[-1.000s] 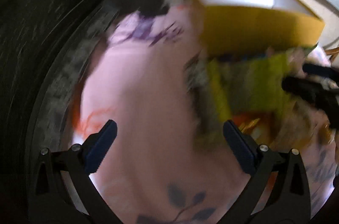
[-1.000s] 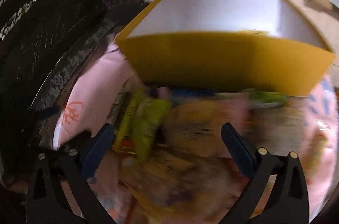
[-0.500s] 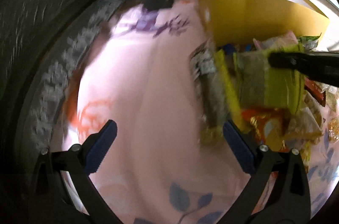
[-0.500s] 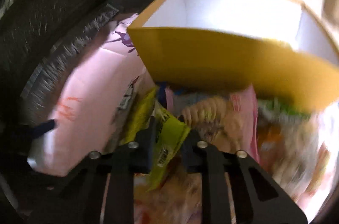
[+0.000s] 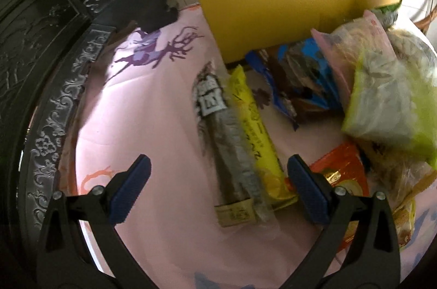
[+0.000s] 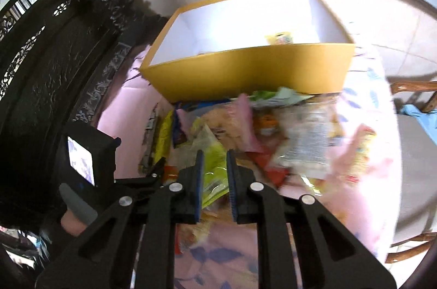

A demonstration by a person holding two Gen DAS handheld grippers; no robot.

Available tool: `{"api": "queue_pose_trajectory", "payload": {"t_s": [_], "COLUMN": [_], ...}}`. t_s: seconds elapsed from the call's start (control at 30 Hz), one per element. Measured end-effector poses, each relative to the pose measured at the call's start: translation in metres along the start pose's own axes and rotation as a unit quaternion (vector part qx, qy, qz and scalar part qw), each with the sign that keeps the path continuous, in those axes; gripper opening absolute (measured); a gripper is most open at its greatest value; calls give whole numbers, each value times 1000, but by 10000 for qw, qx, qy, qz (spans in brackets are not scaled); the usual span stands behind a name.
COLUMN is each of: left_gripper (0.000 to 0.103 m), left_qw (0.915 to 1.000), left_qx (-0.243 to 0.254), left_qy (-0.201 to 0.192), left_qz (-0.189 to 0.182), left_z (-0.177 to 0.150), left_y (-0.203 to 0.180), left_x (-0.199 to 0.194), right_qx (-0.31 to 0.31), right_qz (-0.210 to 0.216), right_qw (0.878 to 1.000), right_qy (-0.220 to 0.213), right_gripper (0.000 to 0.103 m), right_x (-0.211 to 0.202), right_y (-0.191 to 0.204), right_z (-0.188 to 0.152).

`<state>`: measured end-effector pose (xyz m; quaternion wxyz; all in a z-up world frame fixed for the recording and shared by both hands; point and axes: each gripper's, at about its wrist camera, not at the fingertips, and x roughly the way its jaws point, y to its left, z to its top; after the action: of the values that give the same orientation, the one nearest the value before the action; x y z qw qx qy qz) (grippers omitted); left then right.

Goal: Organize snacks

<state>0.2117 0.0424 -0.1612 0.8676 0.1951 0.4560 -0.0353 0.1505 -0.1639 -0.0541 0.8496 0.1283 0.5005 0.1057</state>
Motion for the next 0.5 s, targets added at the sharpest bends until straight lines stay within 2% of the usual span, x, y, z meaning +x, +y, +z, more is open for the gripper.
{"api": "queue_pose_trajectory", "payload": {"t_s": [0.1, 0.17, 0.2, 0.23, 0.27, 0.3, 0.33, 0.4, 0.47, 0.5], "left_gripper": [101, 101, 101, 101, 101, 101, 101, 101, 99, 94], "left_qw": [10000, 9999, 9998, 9997, 9995, 9989, 9982, 9970, 9972, 9976], "left_qx": [-15, -78, -139, -194, -245, -391, -497, -646, -626, -571], "left_qy": [31, 39, 67, 119, 211, 231, 294, 362, 346, 318], "left_qz": [-4, -63, -93, -73, -29, -93, -147, -223, -232, -244], "left_z": [-1, -1, -2, -3, -3, -4, -4, -4, -4, -4], "left_y": [-5, -4, -4, -2, -1, 2, 3, 6, 5, 4], "left_x": [4, 6, 9, 12, 17, 18, 19, 21, 20, 19], "right_qx": [-94, -736, -1087, -1597, -2289, -2762, -3203, -4023, -4302, -4383], "right_qz": [-276, -825, -1085, -1303, -1404, -1431, -1335, -1011, -757, -714], "right_qw": [9994, 9939, 9881, 9782, 9625, 9494, 9366, 9088, 8993, 8958], "right_qy": [169, 54, -80, -253, -383, -441, -494, -453, -188, -152], "right_gripper": [19, 44, 65, 69, 71, 78, 85, 88, 88, 88], "right_x": [8, 14, 12, 13, 20, 26, 32, 54, 73, 80], "right_y": [-7, 5, 9, 17, 32, 43, 52, 69, 76, 78], "right_z": [-12, -17, -20, -24, -26, -28, -31, -37, -36, -36]}}
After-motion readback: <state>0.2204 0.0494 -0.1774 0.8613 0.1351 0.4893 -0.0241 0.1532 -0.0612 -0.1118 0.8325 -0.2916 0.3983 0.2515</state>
